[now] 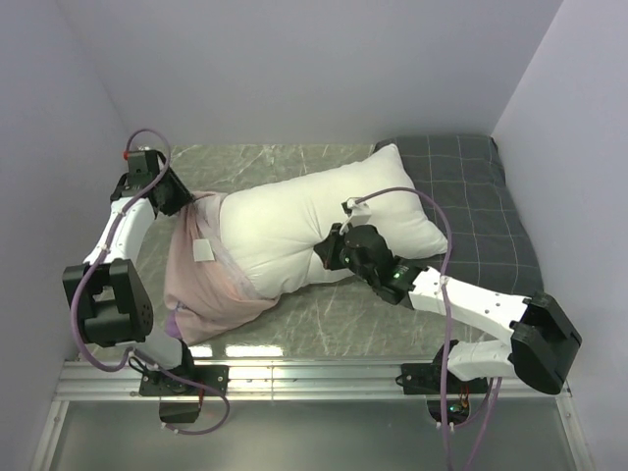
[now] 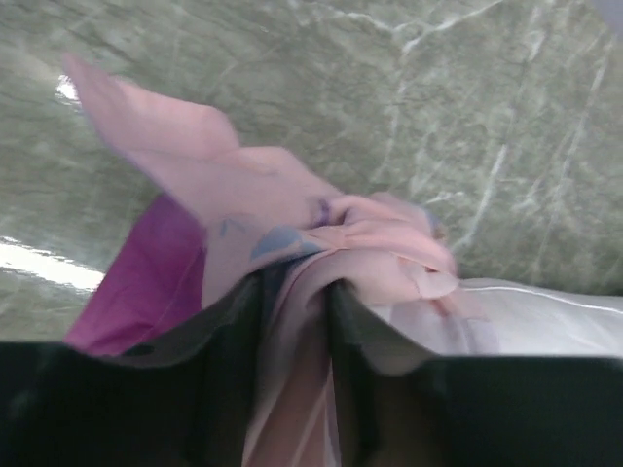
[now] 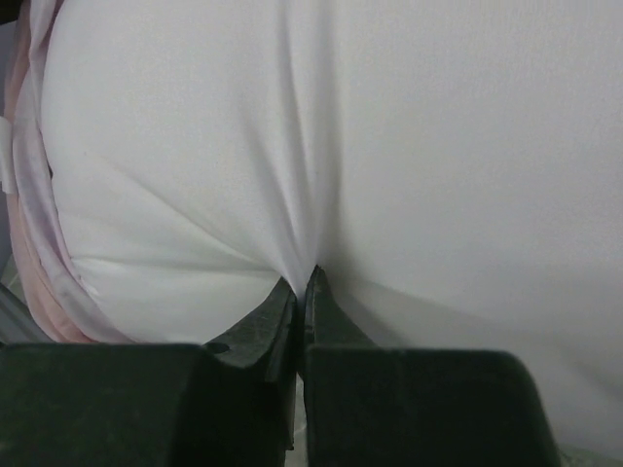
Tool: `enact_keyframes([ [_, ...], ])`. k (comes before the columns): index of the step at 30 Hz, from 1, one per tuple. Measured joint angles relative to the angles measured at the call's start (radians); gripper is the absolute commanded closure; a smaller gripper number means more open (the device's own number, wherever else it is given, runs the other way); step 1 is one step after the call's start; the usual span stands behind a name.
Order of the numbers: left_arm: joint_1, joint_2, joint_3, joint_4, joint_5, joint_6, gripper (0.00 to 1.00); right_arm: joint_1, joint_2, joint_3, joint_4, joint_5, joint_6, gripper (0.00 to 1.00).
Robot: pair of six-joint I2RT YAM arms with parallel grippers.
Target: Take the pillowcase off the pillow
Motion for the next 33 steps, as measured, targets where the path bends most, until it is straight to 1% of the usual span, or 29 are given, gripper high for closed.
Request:
enact_keyframes([
  [1, -0.006, 0.0, 0.0, 0.005, 0.003, 0.006, 0.5, -0.001, 0.0, 0.016, -0.021, 0.001, -0.006, 1.0],
  [2, -0.013, 0.0, 0.0, 0.01, 0.004, 0.01, 0.38, -0.002, 0.001, 0.038, -0.045, 0.0, -0.013, 1.0],
  [5, -0.046, -0.021, 0.003, 0.014, -0.002, 0.023, 0.26, -0.004, 0.023, 0.121, -0.121, 0.003, -0.04, 1.0],
  [9, -0.116, -0.117, 0.012, 0.003, -0.061, 0.045, 0.24, -0.005, 0.08, 0.218, -0.185, 0.011, -0.066, 1.0],
  [13, -0.246, -0.265, 0.005, -0.022, -0.17, 0.056, 0.23, -0.007, 0.142, 0.295, -0.235, 0.016, -0.082, 1.0],
  [15, -0.33, -0.365, -0.031, -0.023, -0.212, 0.052, 0.24, -0.009, 0.18, 0.341, -0.25, 0.014, -0.084, 1.0],
  [18, -0.425, -0.492, -0.108, -0.043, -0.258, 0.026, 0.25, -0.012, 0.243, 0.412, -0.268, 0.012, -0.087, 1.0],
  [22, -0.527, -0.621, -0.232, -0.099, -0.316, -0.039, 0.25, -0.022, 0.301, 0.473, -0.281, -0.002, -0.092, 1.0],
  [26, -0.558, -0.689, -0.327, -0.166, -0.35, -0.098, 0.22, -0.065, 0.353, 0.555, -0.306, -0.059, -0.096, 1.0],
  [28, -0.562, -0.703, -0.351, -0.191, -0.371, -0.122, 0.14, -0.104, 0.389, 0.61, -0.32, -0.108, -0.094, 1.0],
  [29, -0.563, -0.707, -0.358, -0.192, -0.377, -0.128, 0.12, -0.122, 0.406, 0.632, -0.324, -0.13, -0.094, 1.0],
  [31, -0.564, -0.71, -0.366, -0.188, -0.385, -0.142, 0.14, -0.143, 0.432, 0.669, -0.34, -0.164, -0.095, 1.0],
  [33, -0.564, -0.706, -0.377, -0.173, -0.388, -0.147, 0.19, -0.152, 0.447, 0.687, -0.346, -0.189, -0.096, 1.0],
])
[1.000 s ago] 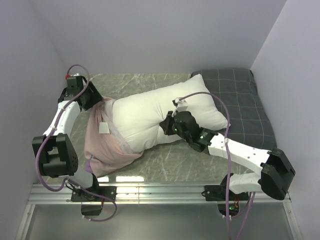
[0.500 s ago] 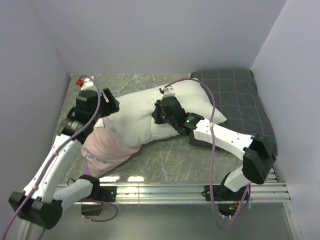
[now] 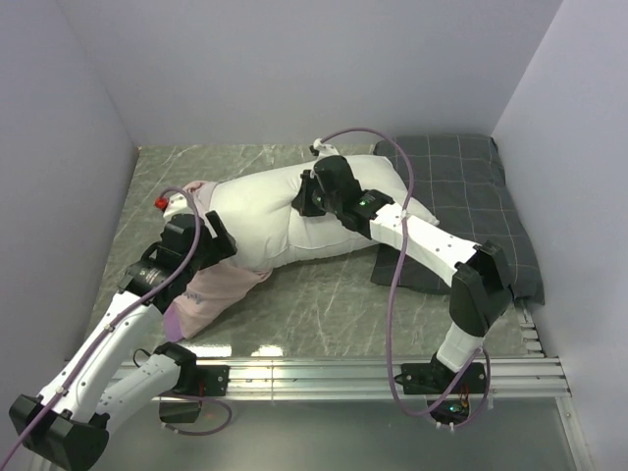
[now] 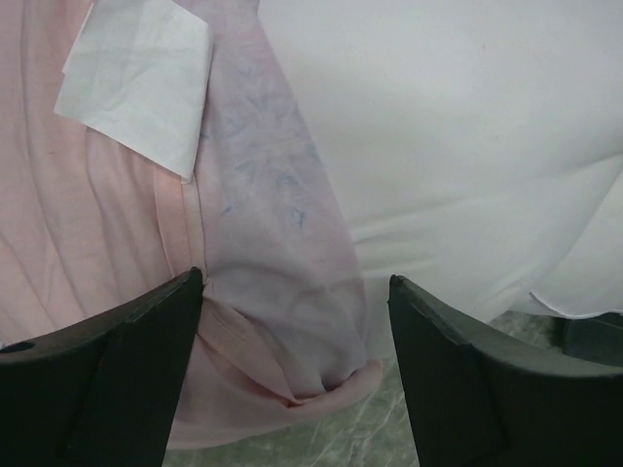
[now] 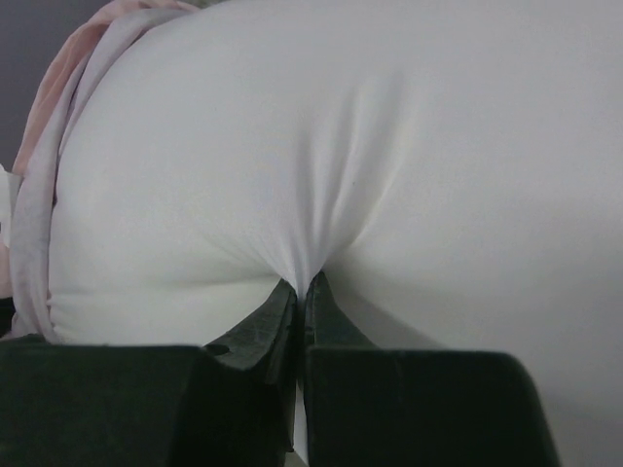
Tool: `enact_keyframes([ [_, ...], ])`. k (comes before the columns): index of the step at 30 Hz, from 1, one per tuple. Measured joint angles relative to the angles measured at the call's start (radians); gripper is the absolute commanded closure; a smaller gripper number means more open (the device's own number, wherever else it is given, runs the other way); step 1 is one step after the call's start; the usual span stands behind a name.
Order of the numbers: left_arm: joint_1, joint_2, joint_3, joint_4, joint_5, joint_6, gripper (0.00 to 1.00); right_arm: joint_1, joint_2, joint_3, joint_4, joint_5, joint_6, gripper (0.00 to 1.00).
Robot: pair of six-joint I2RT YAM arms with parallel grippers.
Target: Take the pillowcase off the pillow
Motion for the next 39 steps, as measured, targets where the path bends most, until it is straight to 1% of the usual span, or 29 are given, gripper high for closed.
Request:
enact_keyframes([
  [1, 0.0, 0.003, -0.006, 0.005, -0.003, 0.0, 0.3, -0.001, 0.001, 0.0, -0.003, -0.011, 0.0, 1.0],
  [2, 0.0, 0.009, -0.012, 0.01, -0.005, -0.005, 0.38, -0.002, 0.001, 0.0, -0.008, -0.02, -0.002, 1.0],
  [3, 0.0, 0.021, -0.019, 0.014, -0.006, -0.006, 0.48, -0.002, 0.001, 0.0, -0.011, -0.029, -0.004, 0.95],
  [4, 0.0, 0.031, -0.023, 0.015, -0.009, -0.005, 0.69, -0.003, 0.001, 0.0, -0.013, -0.035, -0.007, 0.89],
  [5, 0.0, 0.043, -0.028, 0.018, -0.013, -0.01, 0.77, -0.003, 0.001, 0.0, -0.015, -0.043, -0.011, 0.81],
  [6, 0.0, 0.056, -0.032, 0.02, -0.014, -0.008, 0.83, -0.005, 0.001, 0.0, -0.019, -0.052, -0.018, 0.66],
  [7, 0.0, 0.066, -0.036, 0.023, -0.016, -0.005, 0.91, -0.005, 0.0, 0.0, -0.022, -0.062, -0.026, 0.6],
  [8, 0.0, 0.072, -0.038, 0.023, -0.019, -0.002, 0.93, -0.004, -0.004, 0.0, -0.026, -0.068, -0.04, 0.53],
  [9, 0.0, 0.074, -0.039, 0.023, -0.023, 0.001, 0.95, -0.001, -0.011, 0.0, -0.032, -0.073, -0.055, 0.42],
  [10, 0.0, 0.074, -0.039, 0.023, -0.024, 0.002, 0.98, 0.006, -0.02, -0.002, -0.038, -0.073, -0.068, 0.39],
  [11, 0.0, 0.074, -0.039, 0.023, -0.025, 0.002, 0.99, 0.014, -0.037, -0.008, -0.042, -0.063, -0.089, 0.35],
  [12, 0.0, 0.073, -0.039, 0.023, -0.026, 0.002, 0.99, 0.027, -0.056, -0.018, -0.044, -0.056, -0.109, 0.28],
  [13, 0.0, 0.073, -0.039, 0.023, -0.026, 0.002, 0.99, 0.048, -0.084, -0.037, -0.042, -0.046, -0.13, 0.25],
  [15, 0.0, 0.074, -0.039, 0.023, -0.026, 0.002, 0.99, 0.109, -0.145, -0.087, -0.039, -0.016, -0.171, 0.2],
  [18, 0.0, 0.074, -0.039, 0.024, -0.025, 0.002, 1.0, 0.21, -0.196, -0.156, -0.021, 0.024, -0.212, 0.16],
  [20, 0.0, 0.074, -0.039, 0.026, -0.023, 0.002, 1.0, 0.265, -0.179, -0.172, -0.014, 0.037, -0.23, 0.15],
  [23, 0.0, 0.074, -0.039, 0.028, -0.023, 0.002, 0.99, 0.304, -0.098, -0.165, -0.012, 0.084, -0.247, 0.14],
  [25, 0.0, 0.073, -0.039, 0.028, -0.023, 0.002, 0.98, 0.315, -0.004, -0.12, -0.028, 0.13, -0.252, 0.26],
  [26, 0.0, 0.072, -0.039, 0.028, -0.023, 0.002, 0.98, 0.316, 0.047, -0.08, -0.049, 0.156, -0.253, 0.34],
  [27, 0.0, 0.071, -0.039, 0.027, -0.023, 0.003, 0.98, 0.314, 0.112, -0.016, -0.08, 0.183, -0.252, 0.59],
  [30, 0.0, 0.066, -0.038, 0.031, -0.032, 0.008, 0.99, 0.288, 0.197, 0.085, -0.133, 0.196, -0.241, 1.0],
  [35, 0.014, 0.062, -0.005, 0.033, -0.051, 0.014, 1.0, 0.192, 0.183, 0.144, -0.182, 0.121, -0.19, 1.0],
  [39, 0.079, 0.061, 0.03, 0.042, -0.051, 0.036, 0.99, 0.103, 0.132, 0.176, -0.214, 0.079, -0.159, 1.0],
])
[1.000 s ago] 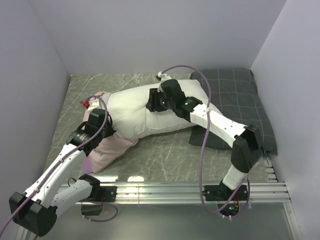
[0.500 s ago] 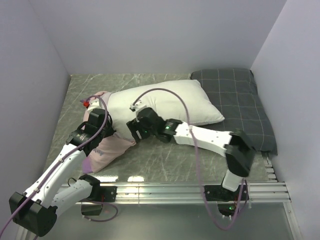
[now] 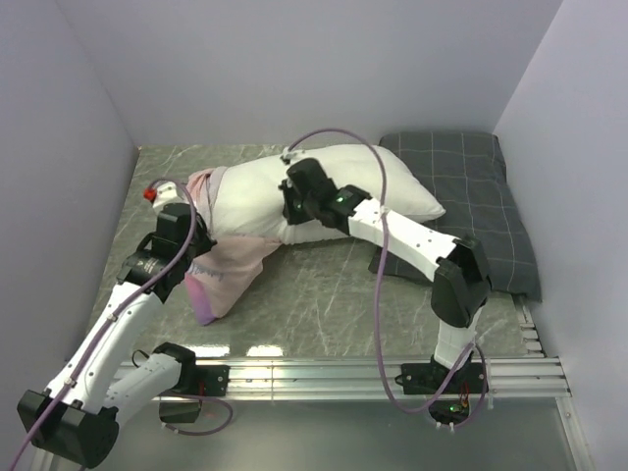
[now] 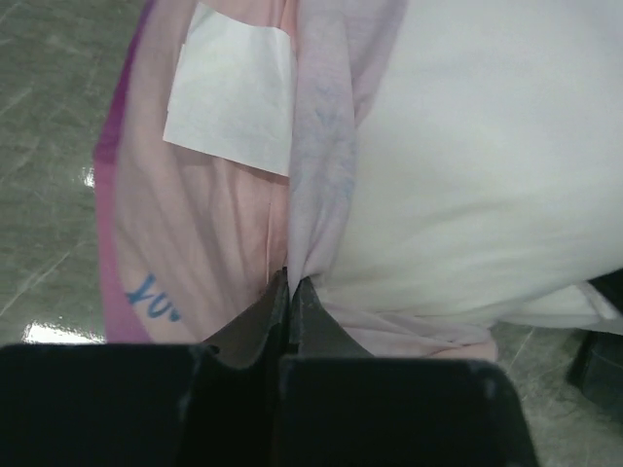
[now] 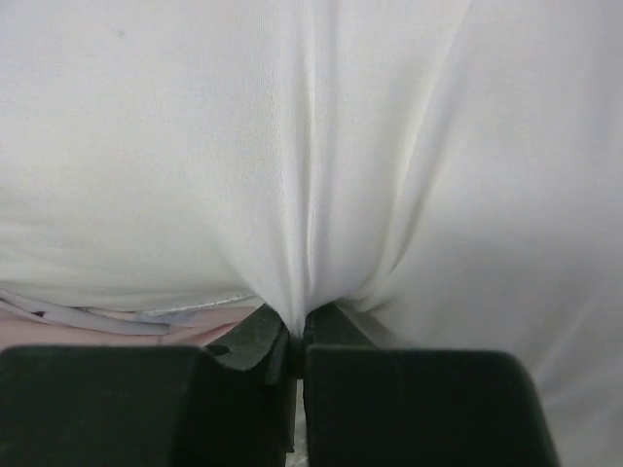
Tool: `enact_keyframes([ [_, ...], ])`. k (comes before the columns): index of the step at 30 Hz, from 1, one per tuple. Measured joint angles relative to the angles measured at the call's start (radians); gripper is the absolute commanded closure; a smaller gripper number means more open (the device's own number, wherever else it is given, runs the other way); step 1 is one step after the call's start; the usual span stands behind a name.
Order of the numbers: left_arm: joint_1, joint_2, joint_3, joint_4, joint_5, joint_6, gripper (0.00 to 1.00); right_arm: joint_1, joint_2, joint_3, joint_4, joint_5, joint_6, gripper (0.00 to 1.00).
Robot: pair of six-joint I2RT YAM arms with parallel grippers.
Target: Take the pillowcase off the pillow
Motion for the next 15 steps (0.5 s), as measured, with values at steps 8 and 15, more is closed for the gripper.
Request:
enact_keyframes([
  [8, 0.235, -0.036, 0.016, 0.026, 0.085, 0.065, 0.99, -0.107, -0.035, 0.074, -0.021, -0.07, 0.039, 1.0],
  [15, 0.42, -0.014, 0.016, 0.034, 0.138, 0.112, 1.0, -0.153, -0.06, 0.077, -0.051, -0.087, 0.056, 1.0],
])
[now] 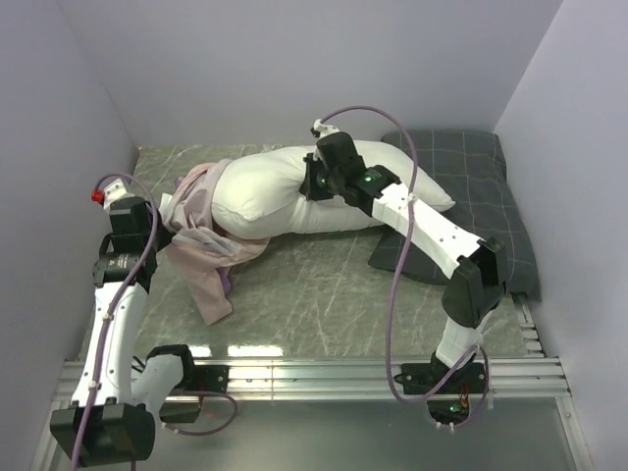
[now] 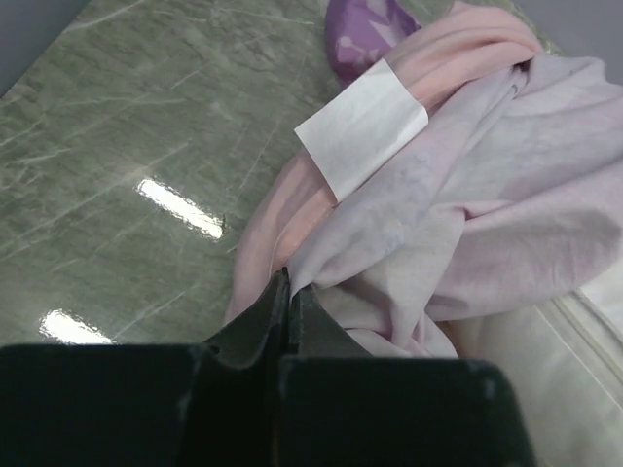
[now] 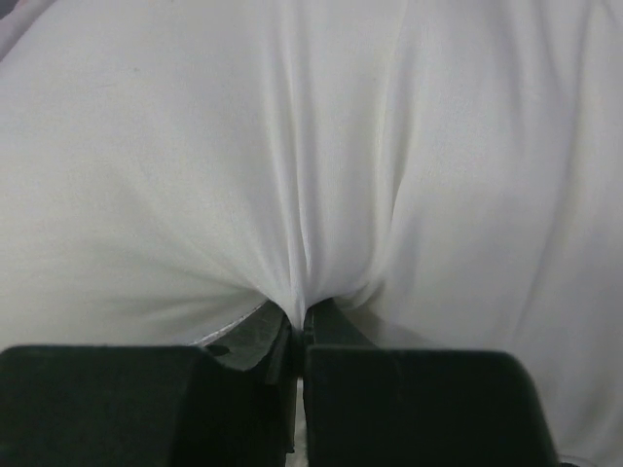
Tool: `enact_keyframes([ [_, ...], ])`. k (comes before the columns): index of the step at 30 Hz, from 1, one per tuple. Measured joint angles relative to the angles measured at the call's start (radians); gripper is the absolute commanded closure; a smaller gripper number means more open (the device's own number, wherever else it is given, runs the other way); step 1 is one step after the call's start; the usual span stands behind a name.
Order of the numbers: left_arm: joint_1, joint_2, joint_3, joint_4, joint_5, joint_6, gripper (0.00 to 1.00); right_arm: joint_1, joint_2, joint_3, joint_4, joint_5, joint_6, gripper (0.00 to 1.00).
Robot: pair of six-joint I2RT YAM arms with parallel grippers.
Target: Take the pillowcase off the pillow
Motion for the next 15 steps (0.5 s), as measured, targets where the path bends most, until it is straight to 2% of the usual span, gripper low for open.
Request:
enact_keyframes([
  [15, 0.112, 0.28, -0.001, 0.172, 0.154, -0.081, 1.0, -0.088, -0.299, 0.013, -0.094, -0.081, 0.003, 1.0],
])
